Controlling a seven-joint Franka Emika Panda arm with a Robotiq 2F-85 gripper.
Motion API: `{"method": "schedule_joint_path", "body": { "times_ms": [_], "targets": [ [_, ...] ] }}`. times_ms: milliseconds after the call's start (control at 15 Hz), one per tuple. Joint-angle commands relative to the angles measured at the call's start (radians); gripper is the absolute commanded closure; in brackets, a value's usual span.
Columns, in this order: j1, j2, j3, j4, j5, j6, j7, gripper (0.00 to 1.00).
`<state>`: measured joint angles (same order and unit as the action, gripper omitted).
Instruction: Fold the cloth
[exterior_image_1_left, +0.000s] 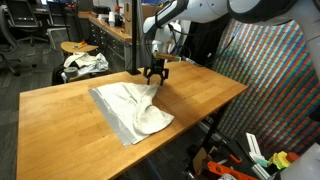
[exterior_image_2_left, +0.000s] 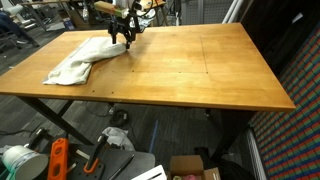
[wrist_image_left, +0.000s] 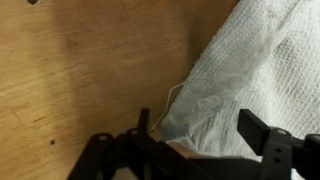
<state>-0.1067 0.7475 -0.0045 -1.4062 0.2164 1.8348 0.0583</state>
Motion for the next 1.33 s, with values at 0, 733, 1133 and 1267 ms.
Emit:
{"method": "schedule_joint_path", "body": {
  "times_ms": [0, 733, 1133, 1267],
  "targets": [
    [0.012, 0.047, -0.01, 0.078, -0.023, -0.052, 0.021, 0.42],
    [0.006, 0.042, 0.006, 0.1, -0.004, -0.058, -0.001, 1.0],
    [0.018, -0.021, 0.053, 0.079, 0.042, -0.044, 0.0, 0.99],
    [0.03, -0.05, 0.064, 0.059, 0.051, -0.03, -0.004, 0.99]
  ]
}}
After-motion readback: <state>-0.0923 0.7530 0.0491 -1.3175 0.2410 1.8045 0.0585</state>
